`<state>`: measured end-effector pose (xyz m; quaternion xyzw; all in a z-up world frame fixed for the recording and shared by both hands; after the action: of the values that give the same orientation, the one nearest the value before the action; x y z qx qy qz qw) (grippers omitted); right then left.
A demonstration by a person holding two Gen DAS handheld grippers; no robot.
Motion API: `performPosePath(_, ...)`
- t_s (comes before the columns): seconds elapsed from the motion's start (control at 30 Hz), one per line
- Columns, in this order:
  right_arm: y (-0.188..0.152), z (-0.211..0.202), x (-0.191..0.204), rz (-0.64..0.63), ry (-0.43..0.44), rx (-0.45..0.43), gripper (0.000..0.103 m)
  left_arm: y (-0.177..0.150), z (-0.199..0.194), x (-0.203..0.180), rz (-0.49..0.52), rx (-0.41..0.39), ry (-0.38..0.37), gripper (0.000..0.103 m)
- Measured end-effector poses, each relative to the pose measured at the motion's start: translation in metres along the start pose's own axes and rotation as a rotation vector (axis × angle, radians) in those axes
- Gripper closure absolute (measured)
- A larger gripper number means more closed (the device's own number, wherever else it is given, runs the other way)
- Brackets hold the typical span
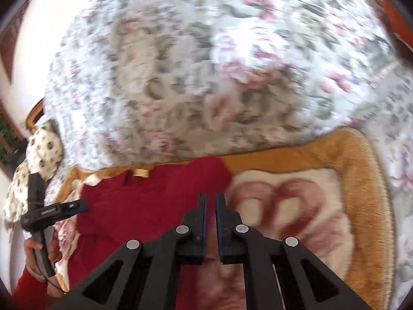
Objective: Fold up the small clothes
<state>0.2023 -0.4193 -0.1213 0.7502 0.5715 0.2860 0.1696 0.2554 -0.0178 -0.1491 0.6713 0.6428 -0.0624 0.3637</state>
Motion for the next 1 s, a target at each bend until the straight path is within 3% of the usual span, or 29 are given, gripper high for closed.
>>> performPosePath(0.07,-0.004,0.004,-0.025,0.084,0.034,0.021,0.098,-0.003,0.011,-0.003,0.016,0.005,0.029,0.036)
performPosePath(0.1,-0.006,0.006,-0.028,0.101,0.054,0.022,0.098,-0.002,0.015,-0.004,0.015,0.002,0.025,0.043)
performPosePath(0.13,-0.012,0.007,-0.029,0.1,0.062,0.023,0.098,-0.001,0.017,-0.004,0.005,-0.001,0.003,0.056)
performPosePath(0.17,-0.017,0.011,-0.026,0.083,0.057,0.021,0.098,-0.001,0.019,-0.004,-0.008,0.004,-0.014,0.086)
performPosePath(0.2,-0.02,0.012,-0.019,0.07,0.058,0.022,0.098,0.001,0.019,-0.005,-0.023,0.003,-0.011,0.094)
performPosePath(0.3,-0.025,0.009,0.003,0.028,0.091,0.048,0.098,0.008,0.006,-0.015,0.001,-0.042,-0.036,0.1)
performPosePath(0.43,-0.016,-0.004,0.039,-0.035,0.115,-0.002,0.098,0.024,-0.042,-0.036,0.073,-0.15,-0.058,0.1)
performPosePath(0.57,-0.002,-0.018,0.07,-0.061,0.159,-0.037,0.098,0.039,-0.086,-0.029,0.092,-0.219,-0.038,0.1)
performPosePath(0.7,-0.001,-0.015,0.094,-0.081,0.165,-0.04,0.098,0.031,-0.083,-0.011,0.082,-0.154,-0.036,0.101)
performPosePath(0.83,-0.012,-0.009,0.098,-0.086,0.188,-0.01,0.098,0.015,-0.056,-0.006,0.047,-0.066,-0.036,0.099)
performPosePath(0.97,-0.02,0.0,0.087,-0.082,0.172,0.02,0.098,0.006,-0.031,-0.008,0.009,-0.022,-0.048,0.051)
performPosePath(1.0,-0.02,0.001,0.083,-0.077,0.171,0.02,0.098,0.005,-0.024,-0.008,-0.003,-0.014,-0.05,0.046)
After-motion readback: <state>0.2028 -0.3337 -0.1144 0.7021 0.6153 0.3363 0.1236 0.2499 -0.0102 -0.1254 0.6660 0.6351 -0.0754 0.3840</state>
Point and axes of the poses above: each gripper's, at about its wrist camera, not at the fingertips, and z roughly the way its jaws point, x to its left, y to its top, the point moved 5 cm from there along z, roughly the way its jaws point, and after that the axes turned 11 degrees about -y, right-handed, at the moved point
